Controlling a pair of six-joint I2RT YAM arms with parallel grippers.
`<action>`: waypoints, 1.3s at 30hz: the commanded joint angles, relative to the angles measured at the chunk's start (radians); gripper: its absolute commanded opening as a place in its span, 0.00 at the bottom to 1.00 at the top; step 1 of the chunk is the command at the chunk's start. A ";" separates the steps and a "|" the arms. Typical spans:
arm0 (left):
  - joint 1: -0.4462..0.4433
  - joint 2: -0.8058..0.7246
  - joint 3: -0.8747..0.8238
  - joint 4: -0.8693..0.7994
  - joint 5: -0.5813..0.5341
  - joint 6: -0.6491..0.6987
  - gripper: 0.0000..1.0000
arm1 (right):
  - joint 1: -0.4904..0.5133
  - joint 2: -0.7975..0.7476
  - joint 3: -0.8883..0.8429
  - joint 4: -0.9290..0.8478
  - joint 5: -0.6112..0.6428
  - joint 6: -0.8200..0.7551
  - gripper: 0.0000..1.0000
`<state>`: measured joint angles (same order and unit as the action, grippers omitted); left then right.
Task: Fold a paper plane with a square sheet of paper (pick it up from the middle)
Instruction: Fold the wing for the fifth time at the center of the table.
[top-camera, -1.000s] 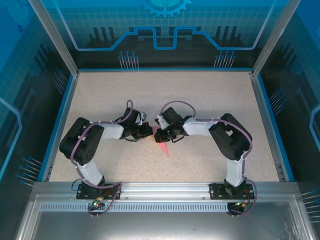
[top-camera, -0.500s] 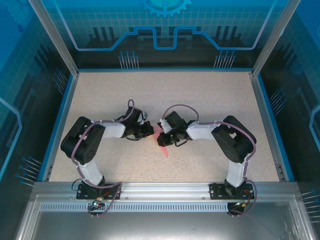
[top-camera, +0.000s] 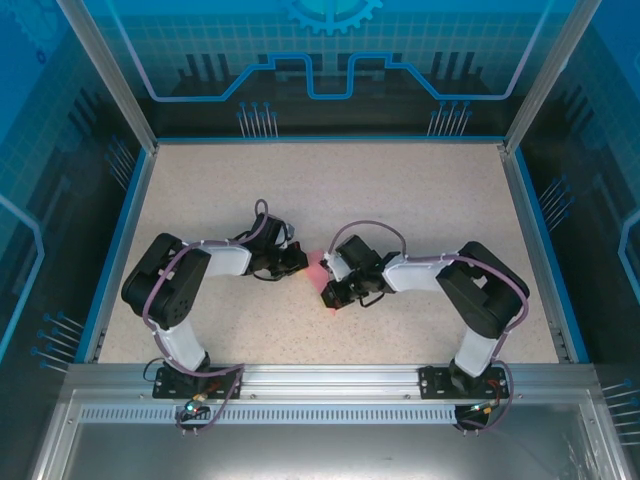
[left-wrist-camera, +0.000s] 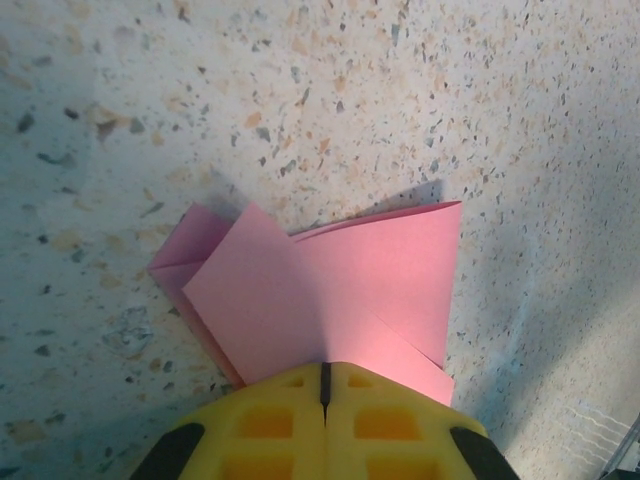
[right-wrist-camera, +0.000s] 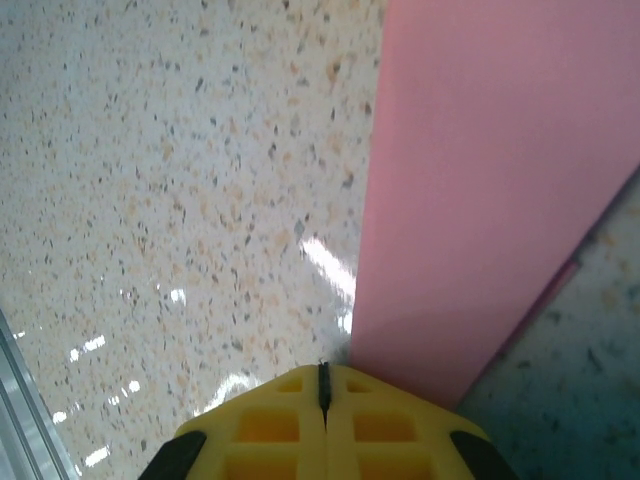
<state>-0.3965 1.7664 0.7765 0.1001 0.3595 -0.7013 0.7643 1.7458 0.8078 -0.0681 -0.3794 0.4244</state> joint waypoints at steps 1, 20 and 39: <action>0.010 0.065 -0.026 -0.140 -0.215 -0.001 0.00 | 0.039 0.007 -0.098 -0.223 -0.053 -0.001 0.01; 0.011 0.028 -0.002 -0.128 -0.132 0.026 0.00 | 0.055 -0.270 -0.133 -0.233 0.056 0.021 0.00; -0.011 -0.043 0.061 -0.126 -0.028 0.057 0.05 | -0.005 0.007 0.101 -0.070 0.193 0.123 0.00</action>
<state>-0.4019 1.7565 0.8143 0.0292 0.3302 -0.6815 0.7742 1.7298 0.8886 -0.1295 -0.2043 0.5327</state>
